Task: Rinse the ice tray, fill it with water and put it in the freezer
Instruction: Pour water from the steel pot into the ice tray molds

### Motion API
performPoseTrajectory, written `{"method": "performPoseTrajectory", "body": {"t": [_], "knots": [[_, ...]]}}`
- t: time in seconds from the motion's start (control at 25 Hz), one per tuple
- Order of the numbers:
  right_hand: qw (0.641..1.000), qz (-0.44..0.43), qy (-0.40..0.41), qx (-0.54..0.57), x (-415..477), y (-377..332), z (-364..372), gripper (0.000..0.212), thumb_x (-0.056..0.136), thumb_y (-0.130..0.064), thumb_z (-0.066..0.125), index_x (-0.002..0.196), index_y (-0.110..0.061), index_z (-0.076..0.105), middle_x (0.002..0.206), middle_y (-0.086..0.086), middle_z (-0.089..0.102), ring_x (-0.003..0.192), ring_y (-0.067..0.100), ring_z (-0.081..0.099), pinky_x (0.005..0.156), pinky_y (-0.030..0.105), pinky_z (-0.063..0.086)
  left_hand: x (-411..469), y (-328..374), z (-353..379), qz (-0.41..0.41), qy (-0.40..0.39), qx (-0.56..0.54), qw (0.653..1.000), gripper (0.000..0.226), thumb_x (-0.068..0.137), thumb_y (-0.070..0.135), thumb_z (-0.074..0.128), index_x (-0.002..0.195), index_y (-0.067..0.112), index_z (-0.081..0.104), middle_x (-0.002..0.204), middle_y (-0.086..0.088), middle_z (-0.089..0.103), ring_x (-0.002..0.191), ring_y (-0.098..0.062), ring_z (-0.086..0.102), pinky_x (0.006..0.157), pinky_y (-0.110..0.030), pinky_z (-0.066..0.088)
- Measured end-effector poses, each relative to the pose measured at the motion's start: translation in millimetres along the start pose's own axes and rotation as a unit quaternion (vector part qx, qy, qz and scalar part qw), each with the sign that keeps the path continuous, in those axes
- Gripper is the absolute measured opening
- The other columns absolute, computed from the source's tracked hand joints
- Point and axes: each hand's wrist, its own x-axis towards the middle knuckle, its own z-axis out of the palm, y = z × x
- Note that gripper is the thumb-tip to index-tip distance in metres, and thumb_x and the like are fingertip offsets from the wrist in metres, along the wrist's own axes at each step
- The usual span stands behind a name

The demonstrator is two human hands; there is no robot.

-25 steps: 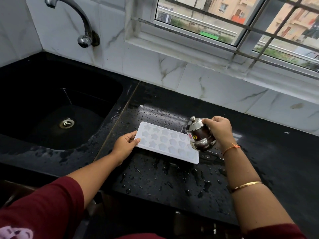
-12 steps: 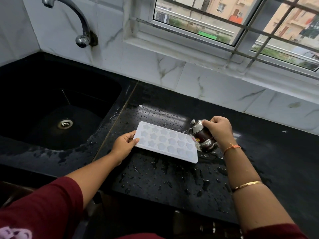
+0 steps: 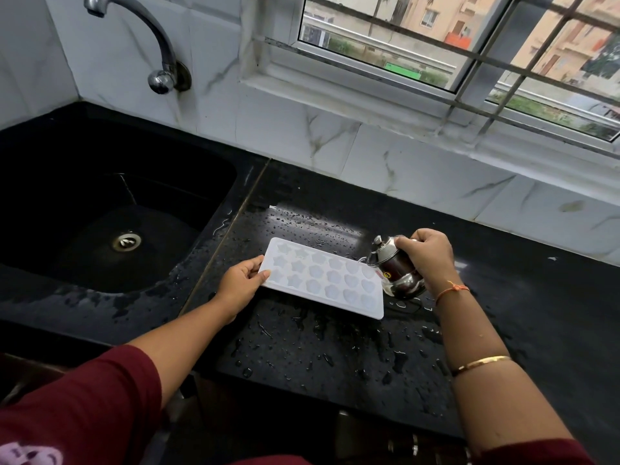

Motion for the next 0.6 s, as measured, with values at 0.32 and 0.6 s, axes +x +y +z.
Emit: {"method": "performPoseTrajectory", "body": {"t": [0.32,0.6], "knots": [[1.000,0.007,-0.001,0.009,1.7,1.9,2.3,0.035,0.077,-0.018,0.066,0.053,-0.015,0.040,0.060,0.003,0.045,0.068,0.023,0.046,0.063,0.034,0.040,1.8,-1.8,-1.4,-0.005,0.000,-0.006,1.000,0.048,0.090,0.003,0.055,0.136,-0.002,0.042,0.139,-0.012,0.049,0.122,-0.018,0.050,0.102,-0.024,0.037],[0.999,0.027,0.014,0.041,2.8,8.3,-3.9,0.032,0.076,-0.017,0.066,0.054,-0.014,0.044,0.062,0.005,0.045,0.068,0.022,0.046,0.064,0.034,0.040,2.5,-3.6,-2.6,-0.004,0.000,-0.002,1.000,0.048,0.090,0.004,0.056,0.136,0.000,0.043,0.139,-0.012,0.051,0.122,-0.019,0.051,0.106,-0.029,0.038]]}}
